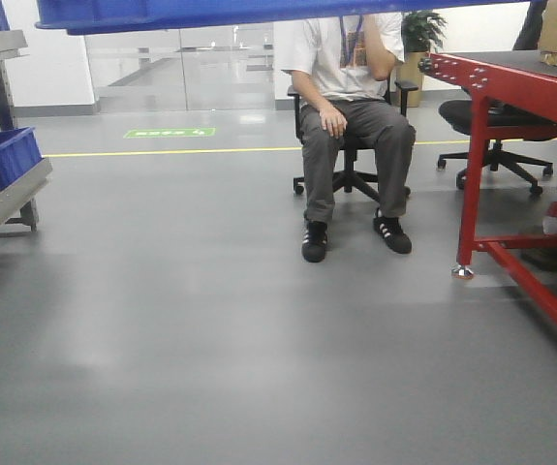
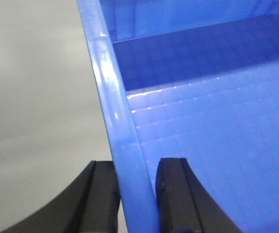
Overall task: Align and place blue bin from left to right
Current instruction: 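Carry the bin in both grippers while driving across the floor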
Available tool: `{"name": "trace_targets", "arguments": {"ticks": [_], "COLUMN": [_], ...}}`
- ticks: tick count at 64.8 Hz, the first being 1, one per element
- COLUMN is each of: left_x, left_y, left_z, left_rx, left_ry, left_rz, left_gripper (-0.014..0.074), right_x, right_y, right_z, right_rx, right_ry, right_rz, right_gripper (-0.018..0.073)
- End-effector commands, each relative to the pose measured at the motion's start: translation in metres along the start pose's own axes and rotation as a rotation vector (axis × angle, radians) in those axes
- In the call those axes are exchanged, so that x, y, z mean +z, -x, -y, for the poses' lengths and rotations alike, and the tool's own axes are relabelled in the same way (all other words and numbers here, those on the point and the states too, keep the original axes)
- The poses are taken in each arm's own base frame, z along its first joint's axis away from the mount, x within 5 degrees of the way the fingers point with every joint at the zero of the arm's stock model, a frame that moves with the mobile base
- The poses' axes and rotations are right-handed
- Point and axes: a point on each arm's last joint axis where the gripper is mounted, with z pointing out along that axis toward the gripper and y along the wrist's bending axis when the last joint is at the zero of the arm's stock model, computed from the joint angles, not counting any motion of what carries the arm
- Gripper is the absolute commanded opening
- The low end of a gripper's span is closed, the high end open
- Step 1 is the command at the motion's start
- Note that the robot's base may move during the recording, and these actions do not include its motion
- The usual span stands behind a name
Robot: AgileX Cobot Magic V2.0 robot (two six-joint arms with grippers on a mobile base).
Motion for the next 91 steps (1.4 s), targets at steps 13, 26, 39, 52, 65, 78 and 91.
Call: {"name": "trace_targets", "arguments": {"ticks": [13, 26, 39, 52, 65, 78, 91], "left_x": [-0.0141, -0.0141, -0.0141, -0.0141, -0.0141, -0.0141, -0.0141], "left_y": [0.0093, 0.0093, 0.0093, 0.0093, 0.0093, 0.0093, 0.0093], "left_z": [0.003, 0.003, 0.003, 0.003, 0.003, 0.003, 0.003], "left_rx": [0.027, 0.027, 0.027, 0.027, 0.027, 0.027, 0.027], "left_ry": [-0.023, -0.023, -0.023, -0.023, -0.023, -0.023, -0.023], "left_rz": [0.099, 0.099, 0.099, 0.099, 0.099, 0.099, 0.099], "left_gripper": [-0.0111, -0.0111, -0.0111, -0.0111, -0.0111, -0.0111, -0.0111], "right_x": [-0.0213, -0.0213, -0.0213, -0.0213, -0.0213, -0.0213, -0.0213], "right_y": [0.0153, 0.0153, 0.0153, 0.0153, 0.0153, 0.0153, 0.0157], "right_z": [-0.0003, -0.0003, -0.0003, -0.0003, -0.0003, -0.0003, -0.0003], "right_rx": [-0.027, -0.027, -0.027, -0.027, -0.027, -0.027, -0.027], "right_ry": [0.0, 0.0, 0.0, 0.0, 0.0, 0.0, 0.0], "right_rz": [0.151, 0.151, 0.151, 0.151, 0.151, 0.151, 0.156], "right_gripper": [-0.0063, -0.0063, -0.0063, -0.0063, -0.0063, -0.0063, -0.0063]}}
